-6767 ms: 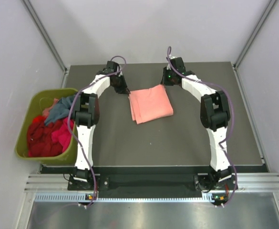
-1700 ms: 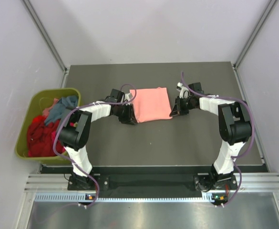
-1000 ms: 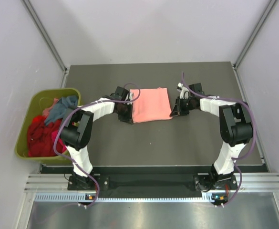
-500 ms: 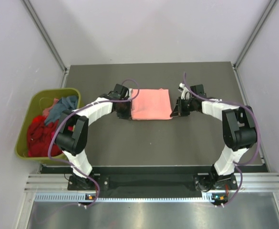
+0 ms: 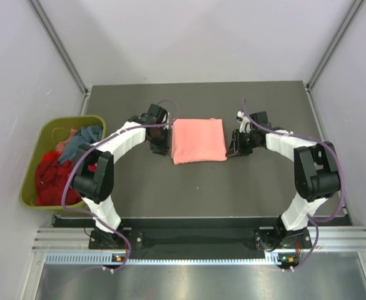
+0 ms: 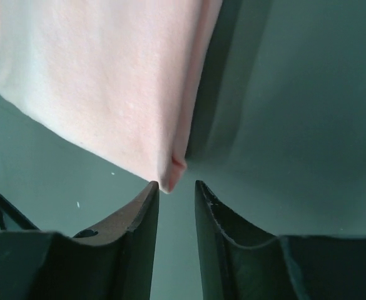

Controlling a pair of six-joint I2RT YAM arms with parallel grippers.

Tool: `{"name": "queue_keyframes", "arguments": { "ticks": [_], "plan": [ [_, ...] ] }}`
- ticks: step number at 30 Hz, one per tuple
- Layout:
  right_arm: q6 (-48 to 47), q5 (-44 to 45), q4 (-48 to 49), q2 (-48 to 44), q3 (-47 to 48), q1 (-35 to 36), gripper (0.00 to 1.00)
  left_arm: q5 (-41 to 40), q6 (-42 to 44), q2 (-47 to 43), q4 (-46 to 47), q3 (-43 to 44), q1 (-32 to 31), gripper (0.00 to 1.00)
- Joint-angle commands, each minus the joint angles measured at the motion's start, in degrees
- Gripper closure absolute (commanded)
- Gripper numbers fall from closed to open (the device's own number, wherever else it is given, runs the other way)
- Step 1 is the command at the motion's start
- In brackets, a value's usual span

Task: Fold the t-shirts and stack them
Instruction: Fold the tshirt

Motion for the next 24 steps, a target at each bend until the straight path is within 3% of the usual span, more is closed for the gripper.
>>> {"name": "queue_keyframes", "arguments": {
  "ticks": [1, 5, 9, 16, 21, 24],
  "plan": [
    [0.3, 3.1, -3.2, -5.7, 5.9, 0.0, 0.71, 0.0, 1.0, -1.3, -1.1, 9.2, 0.1, 0.71],
    [0.3, -0.9, -2.8, -3.3, 11.3, 0.0, 0.88, 8.3, -1.1, 2.4, 4.7, 12.3, 0.1, 0.74],
    [-0.7, -2.5, -1.9, 4.1, 19.3, 0.0, 0.91, 10.7, -2.0, 7.3, 8.9, 14.5, 0.1, 0.75],
    [-2.6, -6.1, -1.4, 19.3, 34.1, -0.1, 0.91, 6.3, -0.2, 16.8, 8.7, 17.5, 0.9, 0.75],
    [-2.6, -3.8, -1.5, 30.5, 45.4, -0.4, 0.92, -3.7, 0.5, 19.7, 6.0, 19.9, 1.3, 0.75],
    [-1.4, -3.8, -2.5, 34.1, 50.3, -1.0, 0.92, -4.6, 1.0, 20.0, 3.5, 22.1, 1.3, 0.75]
  ]
}}
